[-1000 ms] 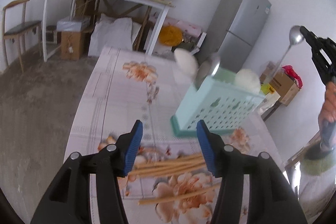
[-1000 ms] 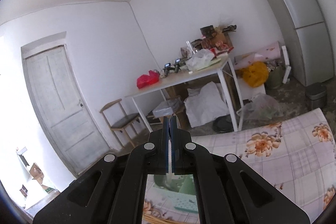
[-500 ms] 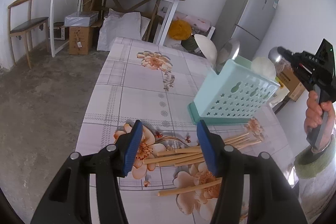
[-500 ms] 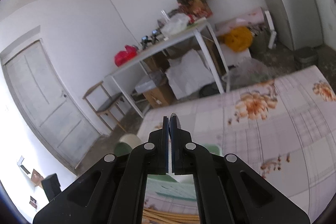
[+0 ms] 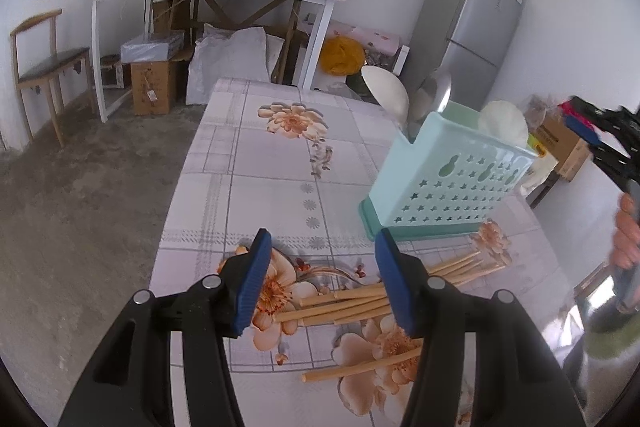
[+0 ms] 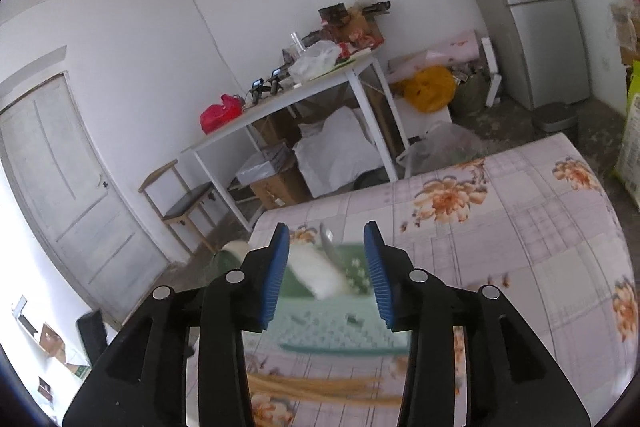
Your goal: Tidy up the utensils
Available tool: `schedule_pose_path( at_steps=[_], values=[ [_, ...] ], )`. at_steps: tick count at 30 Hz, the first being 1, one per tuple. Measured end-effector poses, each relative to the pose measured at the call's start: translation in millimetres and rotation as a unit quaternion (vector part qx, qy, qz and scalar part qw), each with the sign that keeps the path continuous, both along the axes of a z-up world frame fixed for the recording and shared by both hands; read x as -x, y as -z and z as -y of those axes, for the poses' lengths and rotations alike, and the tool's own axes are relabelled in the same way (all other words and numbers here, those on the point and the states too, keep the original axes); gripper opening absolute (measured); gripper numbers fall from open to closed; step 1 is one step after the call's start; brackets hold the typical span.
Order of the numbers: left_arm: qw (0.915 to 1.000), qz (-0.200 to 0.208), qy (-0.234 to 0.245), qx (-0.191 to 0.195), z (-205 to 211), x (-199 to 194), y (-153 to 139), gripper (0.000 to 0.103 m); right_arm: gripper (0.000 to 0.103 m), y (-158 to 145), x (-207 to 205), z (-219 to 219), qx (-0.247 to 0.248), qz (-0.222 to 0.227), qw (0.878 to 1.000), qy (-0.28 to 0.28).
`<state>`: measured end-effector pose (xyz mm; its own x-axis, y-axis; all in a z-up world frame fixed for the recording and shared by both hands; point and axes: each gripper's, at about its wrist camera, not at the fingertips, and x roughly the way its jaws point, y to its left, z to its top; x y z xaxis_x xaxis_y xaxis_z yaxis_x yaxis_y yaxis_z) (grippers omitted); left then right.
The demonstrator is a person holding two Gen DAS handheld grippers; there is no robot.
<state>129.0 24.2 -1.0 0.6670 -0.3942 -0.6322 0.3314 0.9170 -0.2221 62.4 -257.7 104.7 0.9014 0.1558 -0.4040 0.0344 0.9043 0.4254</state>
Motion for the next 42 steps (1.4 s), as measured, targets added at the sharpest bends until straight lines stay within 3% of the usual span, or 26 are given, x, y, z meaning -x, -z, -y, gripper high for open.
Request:
schedule_pose_path(
  at_steps=[5,10,14,18,20,23,33,42],
  values=[
    [0.9992,0.003,0.009,-0.038,19,-9,0,0.052,0.041,34,19,-30,-0.008,-0.063,0.997,-0.046],
    [0.9946,0.001,0.04,-0.096,45,-23,13,0.024,0.041,95,21,-79,-0.02,-0.174,0.979,-0.104],
    [0.9879,-0.004,0.061,-0.143,65,-32,31,0.01,0.041,134,19,-109,-0.044,-0.24,0.96,-0.135],
    [0.9774,-0.016,0.08,-0.195,81,-35,52,0.002,0.041,152,16,-118,-0.049,-0.269,0.953,-0.132],
    [0.9746,-0.04,0.09,-0.201,83,-34,63,0.0,0.041,158,12,-115,-0.059,-0.276,0.952,-0.118],
    [0.9706,-0.029,0.099,-0.217,87,-23,67,0.0,0.04,162,6,-107,-0.075,-0.279,0.953,-0.093],
    [0.9711,-0.071,0.122,-0.192,88,12,64,0.0,0.031,165,15,-86,-0.119,-0.271,0.954,-0.054],
    [0.97,-0.137,0.168,-0.11,101,59,62,0.0,0.016,169,38,-66,-0.121,-0.261,0.958,-0.016]
  ],
)
